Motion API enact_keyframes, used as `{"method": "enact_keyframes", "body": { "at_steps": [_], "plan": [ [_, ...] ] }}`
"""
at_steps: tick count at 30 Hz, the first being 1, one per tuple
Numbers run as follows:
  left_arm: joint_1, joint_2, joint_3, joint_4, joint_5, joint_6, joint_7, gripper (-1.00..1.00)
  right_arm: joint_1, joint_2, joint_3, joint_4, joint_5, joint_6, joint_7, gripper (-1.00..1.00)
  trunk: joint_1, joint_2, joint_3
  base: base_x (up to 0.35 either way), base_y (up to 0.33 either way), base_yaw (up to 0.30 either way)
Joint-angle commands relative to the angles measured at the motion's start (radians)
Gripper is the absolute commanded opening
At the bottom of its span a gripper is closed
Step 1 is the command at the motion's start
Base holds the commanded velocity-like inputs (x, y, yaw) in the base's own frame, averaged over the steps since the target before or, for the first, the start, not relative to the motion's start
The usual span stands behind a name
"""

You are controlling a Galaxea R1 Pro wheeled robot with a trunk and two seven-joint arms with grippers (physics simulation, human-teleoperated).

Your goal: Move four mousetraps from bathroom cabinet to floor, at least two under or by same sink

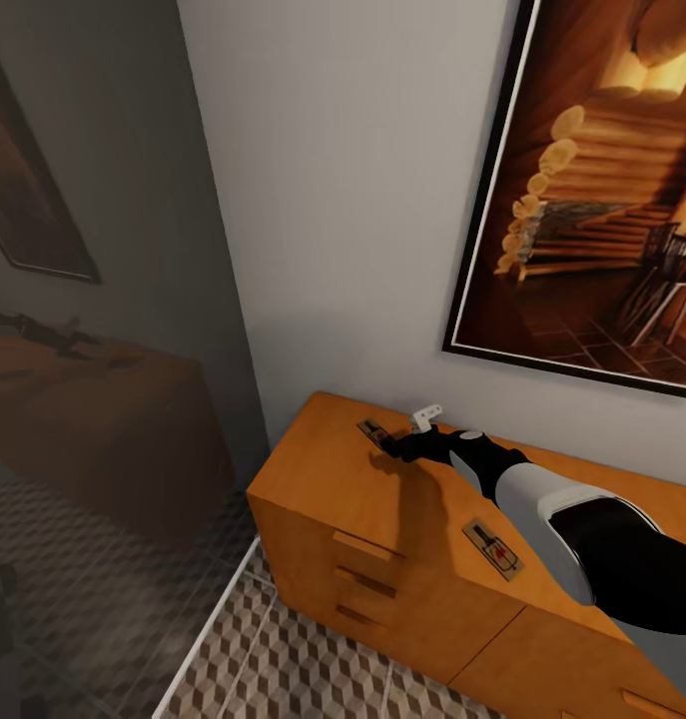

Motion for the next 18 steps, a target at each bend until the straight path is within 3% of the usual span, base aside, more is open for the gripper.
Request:
{"method": "enact_keyframes", "body": {
  "at_steps": [1,18],
  "plan": [
    [-0.001,-0.001,-0.009,0.003,0.002,-0.004,0.005,1.0,-0.001,0.0,0.006,0.001,-0.006,0.0,0.002,1.0,0.001,-0.002,-0.003,0.0,0.0,0.0],
    [-0.001,-0.001,-0.009,0.003,0.002,-0.004,0.005,1.0,-0.001,-0.001,0.006,0.001,-0.004,0.0,0.002,1.0,0.001,-0.002,-0.006,0.0,0.0,0.0]
  ]
}}
